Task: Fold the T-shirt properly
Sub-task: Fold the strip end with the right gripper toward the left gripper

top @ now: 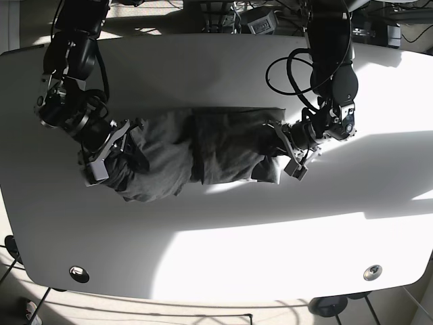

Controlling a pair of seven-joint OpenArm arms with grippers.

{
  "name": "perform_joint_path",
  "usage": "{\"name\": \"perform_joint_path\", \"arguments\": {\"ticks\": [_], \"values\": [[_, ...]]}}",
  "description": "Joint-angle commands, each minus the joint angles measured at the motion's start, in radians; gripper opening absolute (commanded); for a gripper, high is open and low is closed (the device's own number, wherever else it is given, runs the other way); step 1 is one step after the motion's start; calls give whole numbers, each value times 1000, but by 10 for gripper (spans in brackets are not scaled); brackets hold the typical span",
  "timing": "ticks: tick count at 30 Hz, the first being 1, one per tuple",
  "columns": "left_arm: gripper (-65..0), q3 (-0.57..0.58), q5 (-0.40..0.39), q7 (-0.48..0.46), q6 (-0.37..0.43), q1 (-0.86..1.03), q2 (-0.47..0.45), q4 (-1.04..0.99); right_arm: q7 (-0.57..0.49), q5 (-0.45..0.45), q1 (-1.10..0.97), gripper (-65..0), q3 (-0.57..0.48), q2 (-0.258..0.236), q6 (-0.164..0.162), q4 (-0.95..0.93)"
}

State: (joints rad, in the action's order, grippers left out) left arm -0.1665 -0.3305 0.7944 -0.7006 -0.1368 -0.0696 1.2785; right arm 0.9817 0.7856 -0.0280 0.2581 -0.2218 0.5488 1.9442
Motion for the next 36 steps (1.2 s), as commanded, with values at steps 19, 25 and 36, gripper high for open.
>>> {"name": "perform_joint_path", "arguments": {"ticks": [19,25,36], "values": [[-615,3,29,36,2,-4,46,3,-99,-802,93,-536,-540,259,-23,-61],[-615,-83,-98,35,2,3,47,79,-97,-808,95,-30,-569,272,-29,-56],[-614,-428,-267,39,2,147,-163,221,-94,-803,33,0,-626,258,-29,30]]}}
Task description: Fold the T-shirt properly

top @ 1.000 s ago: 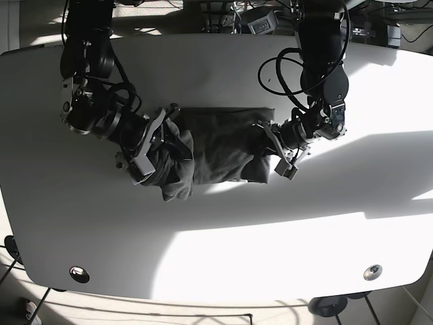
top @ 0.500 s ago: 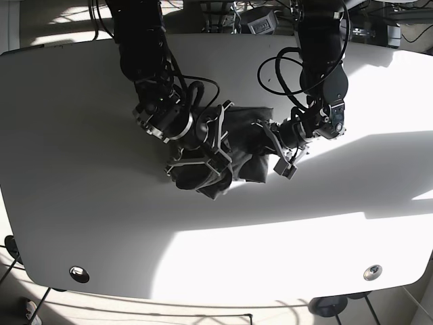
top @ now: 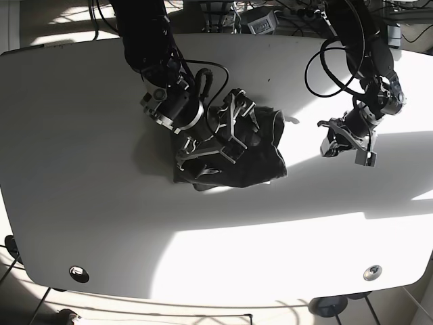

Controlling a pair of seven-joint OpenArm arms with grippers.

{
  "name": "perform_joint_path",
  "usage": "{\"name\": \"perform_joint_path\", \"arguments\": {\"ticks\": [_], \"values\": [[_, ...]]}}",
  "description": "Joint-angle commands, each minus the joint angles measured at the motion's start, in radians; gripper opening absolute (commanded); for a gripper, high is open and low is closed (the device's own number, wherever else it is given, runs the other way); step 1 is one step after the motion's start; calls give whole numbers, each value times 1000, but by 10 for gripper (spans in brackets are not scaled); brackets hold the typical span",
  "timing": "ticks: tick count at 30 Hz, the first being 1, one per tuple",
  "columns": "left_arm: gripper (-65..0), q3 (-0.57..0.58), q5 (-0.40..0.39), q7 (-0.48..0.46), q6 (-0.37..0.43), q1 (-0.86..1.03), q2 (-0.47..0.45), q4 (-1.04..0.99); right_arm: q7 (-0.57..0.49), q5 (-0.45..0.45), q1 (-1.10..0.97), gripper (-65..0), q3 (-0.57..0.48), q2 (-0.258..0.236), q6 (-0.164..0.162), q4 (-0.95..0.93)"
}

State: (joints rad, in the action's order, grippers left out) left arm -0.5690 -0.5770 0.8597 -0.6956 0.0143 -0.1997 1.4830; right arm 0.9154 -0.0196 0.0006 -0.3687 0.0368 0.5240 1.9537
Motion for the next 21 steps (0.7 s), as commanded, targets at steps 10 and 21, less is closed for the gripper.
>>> {"name": "perform_joint_path", "arguments": {"ticks": [10,21], "values": [[-614,-10,-21,-30,-3,98,-154,89,-177,4,23,-503,1,18,-5,-216],[-614,361,291,-30,-3,106,92,339,-243,189,252,-556,342,84,5,-543]]}}
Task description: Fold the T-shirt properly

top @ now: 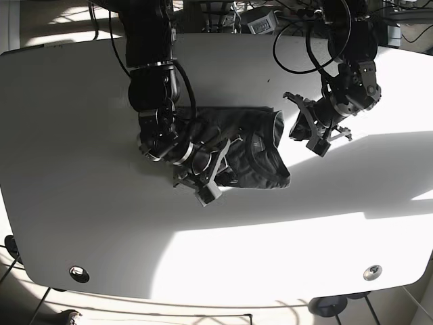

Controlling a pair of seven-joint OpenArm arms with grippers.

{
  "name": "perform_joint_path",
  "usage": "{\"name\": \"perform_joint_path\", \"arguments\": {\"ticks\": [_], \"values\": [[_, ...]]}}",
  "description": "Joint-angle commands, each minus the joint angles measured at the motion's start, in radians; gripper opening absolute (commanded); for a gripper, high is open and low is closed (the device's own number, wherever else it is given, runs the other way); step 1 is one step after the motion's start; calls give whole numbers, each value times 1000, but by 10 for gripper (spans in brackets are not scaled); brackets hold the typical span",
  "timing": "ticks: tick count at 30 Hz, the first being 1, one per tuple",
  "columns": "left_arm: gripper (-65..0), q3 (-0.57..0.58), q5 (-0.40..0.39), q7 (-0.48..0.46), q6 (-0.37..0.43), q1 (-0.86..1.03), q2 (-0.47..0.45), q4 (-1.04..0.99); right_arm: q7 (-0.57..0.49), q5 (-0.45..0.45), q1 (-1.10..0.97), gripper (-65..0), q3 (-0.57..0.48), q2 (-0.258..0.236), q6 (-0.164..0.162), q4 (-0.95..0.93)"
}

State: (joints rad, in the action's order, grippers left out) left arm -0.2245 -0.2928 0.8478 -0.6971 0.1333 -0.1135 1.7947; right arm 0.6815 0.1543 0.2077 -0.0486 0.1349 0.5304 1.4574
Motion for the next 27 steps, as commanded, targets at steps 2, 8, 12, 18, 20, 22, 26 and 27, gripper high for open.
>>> {"name": "perform_joint_path", "arguments": {"ticks": [2,8,12,18,20,22,26,27], "values": [[-614,69,28,-19,-1,-13,11,30,-27,52,98,-560,49,-40,-2,-174],[-614,152,28,-20,-1,-16,13,29,-217,81,143,-561,51,-85,-11,-403],[-614,167,28,-20,-1,-17,30,27,-135,83,101,-563,74,-106,-11,-218],[-614,168,33,-20,-1,-7,33,20,-52,78,72,-560,172,-171,-2,-102],[-614,165,28,-20,-1,19,28,-16,-65,81,82,-563,161,-205,-2,-159],[-614,161,28,-22,-1,27,27,-62,-133,74,108,-563,129,-228,-2,-234],[-614,99,28,-38,-1,19,27,-151,-283,72,138,-563,57,-249,-2,-372],[-614,95,28,-72,-1,19,27,-181,-303,72,143,-563,56,-249,-2,-396]]}}
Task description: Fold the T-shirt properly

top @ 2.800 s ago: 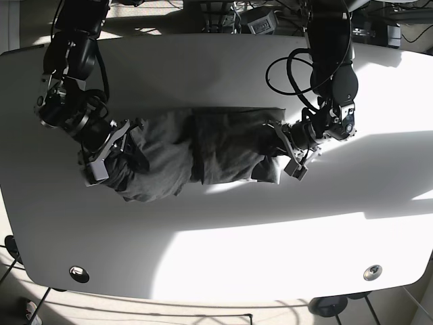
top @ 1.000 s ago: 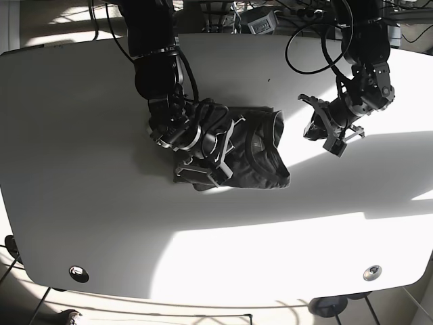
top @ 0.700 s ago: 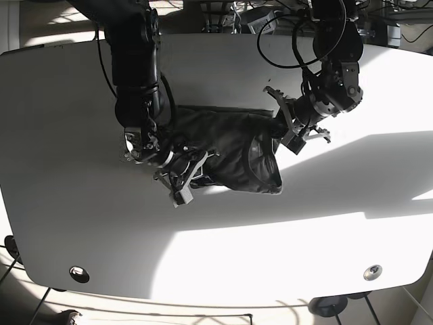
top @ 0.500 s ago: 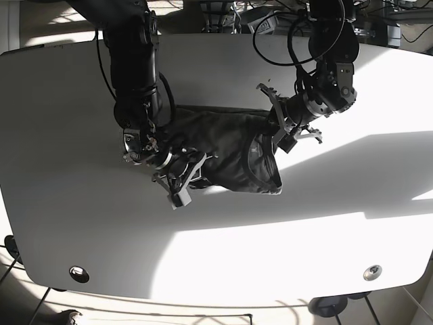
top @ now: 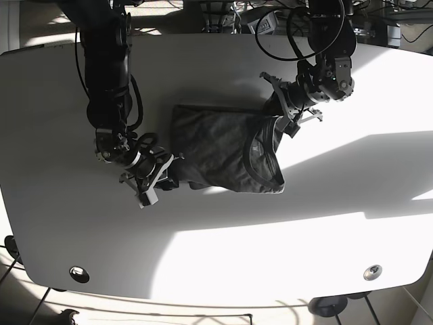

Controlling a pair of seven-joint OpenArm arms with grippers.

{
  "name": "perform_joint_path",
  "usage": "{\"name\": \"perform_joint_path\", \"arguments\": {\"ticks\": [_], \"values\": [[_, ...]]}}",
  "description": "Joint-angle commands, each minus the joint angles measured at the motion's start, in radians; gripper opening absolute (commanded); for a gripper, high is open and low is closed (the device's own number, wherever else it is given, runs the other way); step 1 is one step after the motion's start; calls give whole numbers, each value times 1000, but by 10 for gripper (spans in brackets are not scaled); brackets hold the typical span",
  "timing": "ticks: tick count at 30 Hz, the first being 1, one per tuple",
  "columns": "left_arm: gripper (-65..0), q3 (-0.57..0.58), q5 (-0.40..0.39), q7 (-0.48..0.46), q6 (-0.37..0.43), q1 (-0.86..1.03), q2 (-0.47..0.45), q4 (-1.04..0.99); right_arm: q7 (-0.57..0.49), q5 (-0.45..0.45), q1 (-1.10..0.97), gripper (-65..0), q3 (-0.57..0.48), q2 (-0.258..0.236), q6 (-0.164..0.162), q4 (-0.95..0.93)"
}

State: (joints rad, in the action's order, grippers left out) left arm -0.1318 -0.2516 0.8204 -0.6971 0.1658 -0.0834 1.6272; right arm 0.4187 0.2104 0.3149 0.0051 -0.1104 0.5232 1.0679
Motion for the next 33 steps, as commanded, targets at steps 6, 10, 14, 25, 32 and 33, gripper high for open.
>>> {"name": "perform_joint_path", "arguments": {"ticks": [6,10,14,25,32,33], "values": [[-614,2,-7,-138,-1,-208,-6,-276,-74,25,-4,-563,3,-42,24,-47],[-614,4,-7,-141,-1,-400,-29,-476,-68,25,-104,-563,5,-71,61,58],[-614,34,-5,-157,-1,-541,-31,-623,-67,25,-221,-563,5,-79,59,196],[-544,176,-7,-278,-1,-673,-91,-640,68,25,-425,-563,-6,1,62,502],[-369,205,-7,-276,159,-539,-85,-252,96,19,-429,-563,-84,-2,61,544],[-339,223,-7,-280,212,-519,-72,-216,96,22,-429,-563,-84,-18,59,544]]}}
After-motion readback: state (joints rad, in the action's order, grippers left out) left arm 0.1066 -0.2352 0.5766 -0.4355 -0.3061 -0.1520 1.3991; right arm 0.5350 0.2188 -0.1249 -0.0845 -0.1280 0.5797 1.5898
